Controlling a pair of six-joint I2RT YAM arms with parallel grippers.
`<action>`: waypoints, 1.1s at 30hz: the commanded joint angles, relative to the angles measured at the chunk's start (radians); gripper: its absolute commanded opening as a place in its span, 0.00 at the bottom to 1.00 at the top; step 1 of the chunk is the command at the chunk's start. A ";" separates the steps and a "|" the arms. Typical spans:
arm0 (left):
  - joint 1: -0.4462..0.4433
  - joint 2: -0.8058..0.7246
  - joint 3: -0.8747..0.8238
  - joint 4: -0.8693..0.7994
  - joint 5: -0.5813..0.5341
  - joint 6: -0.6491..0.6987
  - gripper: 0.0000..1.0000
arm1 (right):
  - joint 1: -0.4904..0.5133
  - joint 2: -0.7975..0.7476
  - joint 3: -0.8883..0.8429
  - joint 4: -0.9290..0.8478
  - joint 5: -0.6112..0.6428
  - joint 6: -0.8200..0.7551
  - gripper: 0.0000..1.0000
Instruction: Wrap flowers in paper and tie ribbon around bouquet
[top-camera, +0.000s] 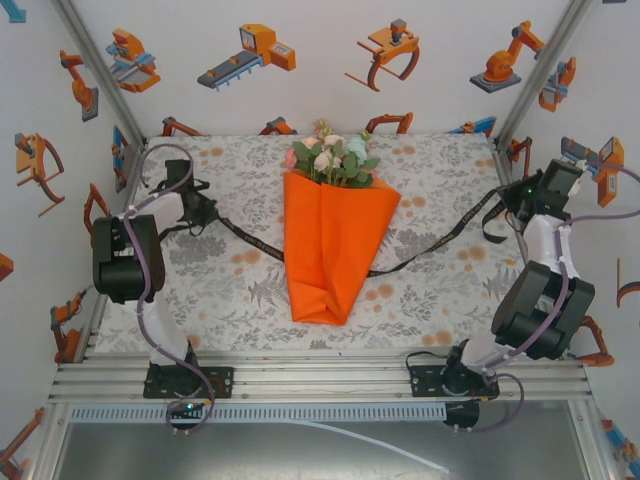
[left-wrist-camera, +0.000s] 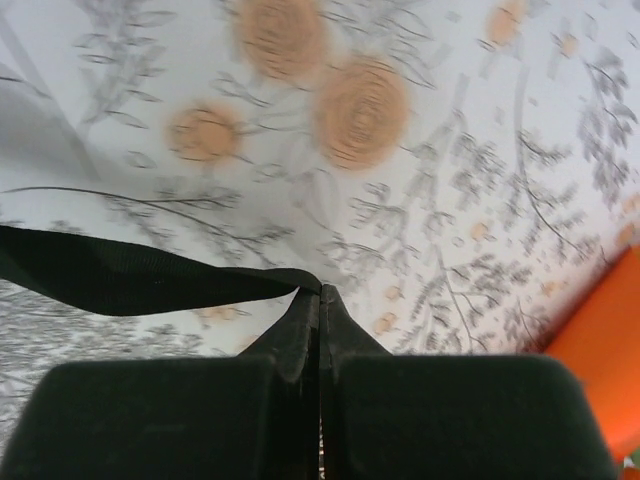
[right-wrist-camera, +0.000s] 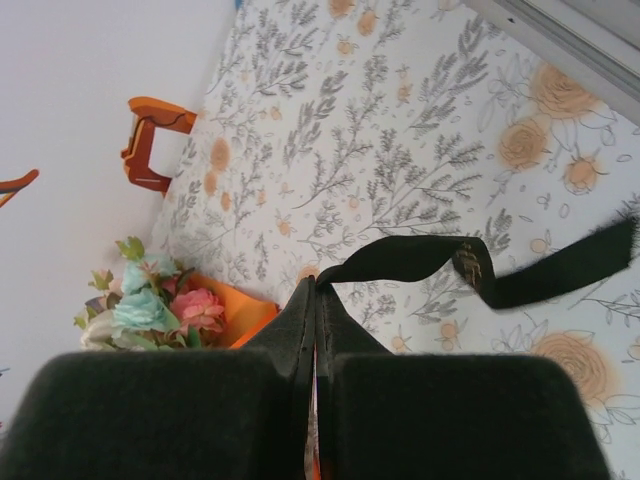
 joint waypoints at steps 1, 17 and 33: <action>-0.045 0.010 0.032 0.052 0.041 0.077 0.00 | 0.032 -0.026 0.053 0.001 0.001 -0.051 0.00; -0.248 -0.425 -0.159 0.175 -0.057 0.356 0.00 | 0.891 0.185 0.401 -0.063 0.063 -0.003 0.03; -0.465 -0.532 -0.240 0.460 0.097 0.735 0.00 | 0.932 0.177 0.523 -0.211 0.046 -0.090 0.77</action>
